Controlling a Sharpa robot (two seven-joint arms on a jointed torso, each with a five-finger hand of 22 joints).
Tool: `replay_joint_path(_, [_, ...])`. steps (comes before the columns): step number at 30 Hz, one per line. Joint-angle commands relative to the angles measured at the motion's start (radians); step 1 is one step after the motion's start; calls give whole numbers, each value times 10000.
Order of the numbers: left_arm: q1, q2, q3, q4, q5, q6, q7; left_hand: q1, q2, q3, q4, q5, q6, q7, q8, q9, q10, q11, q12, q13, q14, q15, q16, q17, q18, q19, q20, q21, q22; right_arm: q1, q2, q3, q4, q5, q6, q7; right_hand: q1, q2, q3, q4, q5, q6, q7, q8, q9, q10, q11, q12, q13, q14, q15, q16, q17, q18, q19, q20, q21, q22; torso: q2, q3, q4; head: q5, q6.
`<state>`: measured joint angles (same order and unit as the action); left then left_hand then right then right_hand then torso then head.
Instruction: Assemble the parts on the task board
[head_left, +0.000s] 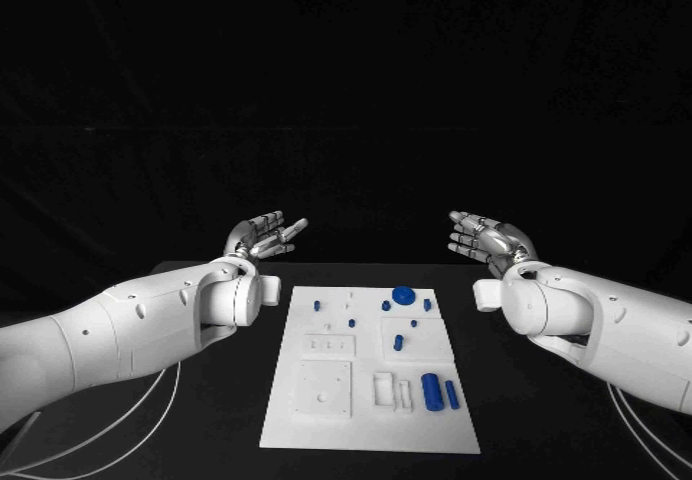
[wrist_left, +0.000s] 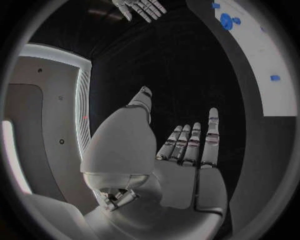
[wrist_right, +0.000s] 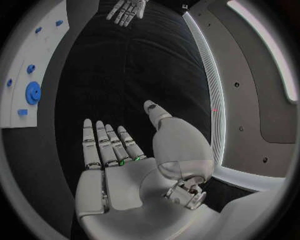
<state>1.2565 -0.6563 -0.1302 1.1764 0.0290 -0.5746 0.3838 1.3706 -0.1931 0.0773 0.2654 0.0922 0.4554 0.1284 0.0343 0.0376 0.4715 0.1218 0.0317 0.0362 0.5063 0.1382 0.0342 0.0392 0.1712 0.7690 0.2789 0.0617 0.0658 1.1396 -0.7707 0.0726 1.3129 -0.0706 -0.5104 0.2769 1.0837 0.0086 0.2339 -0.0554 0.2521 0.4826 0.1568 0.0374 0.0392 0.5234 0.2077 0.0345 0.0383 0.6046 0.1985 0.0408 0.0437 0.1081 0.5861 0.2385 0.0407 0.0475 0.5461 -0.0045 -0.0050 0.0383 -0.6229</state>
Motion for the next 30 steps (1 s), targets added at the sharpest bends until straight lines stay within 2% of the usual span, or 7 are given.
replay_joint_path(1, [244,187,-134,-508,223,1461,-783,455,-52,31,143,74,203,16,49,20,191,26,67,21,211,21,70,24,219,266,76,65,32,121,43,85,-409,-866,2191,-1588,192,3,70,-50,106,132,383,34,11,163,21,53,13,186,25,40,12,144,126,-7,71,13,0,0,0,1,-1])
replay_joint_path(8, [487,337,-283,-971,271,1816,-991,459,-16,47,124,65,235,61,52,22,243,70,70,24,318,52,76,29,229,299,72,74,36,296,66,226,-921,-1148,3025,-2260,846,47,-198,-310,285,801,386,65,41,1024,28,88,51,1055,29,73,46,-4,627,-184,97,39,0,0,0,1,-1])
replay_joint_path(11, [487,294,-283,-916,269,1924,-975,398,106,101,-45,62,375,132,56,27,444,139,77,32,537,68,84,38,245,350,70,78,38,310,96,237,-1073,-1992,2746,-1750,1132,16,-202,-496,298,1252,378,88,63,1480,37,109,69,1496,37,93,64,-27,1029,-256,124,63,-2,2,3,-5,-28])
replay_joint_path(17, [487,220,-283,-806,201,2094,-863,-182,1246,26,-1922,168,1631,427,111,79,2324,445,154,115,2907,256,186,136,285,1032,-149,326,109,310,159,238,-1178,-3209,2655,-1625,1576,-116,-66,-883,322,2995,270,176,138,3331,-186,172,138,3467,-119,183,136,57,2809,-465,284,175,-11,-4,4,18,-38])
replay_joint_path(19, [487,142,-283,-690,104,2136,-808,-33,1756,-155,-2708,420,3301,500,209,160,4502,491,199,204,5025,327,442,204,-314,1800,-956,813,260,310,209,238,-1244,-4035,2581,-1578,1615,-207,150,-1028,282,4067,160,196,180,4552,-360,215,184,4584,-373,176,165,70,3621,-692,319,188,-8,-12,9,29,-30])
replay_joint_path(22, [487,-30,-283,-436,-177,2165,-752,137,2037,-127,-3023,576,5202,292,434,254,5947,246,277,217,6005,-19,660,272,-548,2356,-1404,1217,409,310,301,243,-1340,-5367,2503,-1546,1626,-308,479,-1156,280,5264,45,257,243,5333,-597,225,194,5712,-777,243,230,110,4505,-1063,549,239,19,-29,11,20,-28])
replay_joint_path(30, [572,-709,-247,648,-964,2429,-722,362,2094,174,-3706,645,6061,20,332,264,7520,-353,255,213,8009,-917,1422,553,-1064,3253,-2543,2876,1386,342,605,453,-1417,-10151,3312,-2583,1614,-770,260,-1366,440,5977,-214,278,271,6377,-1132,239,206,9056,-1906,1100,1005,291,7371,-2212,1959,745,225,-93,114,-121,29])
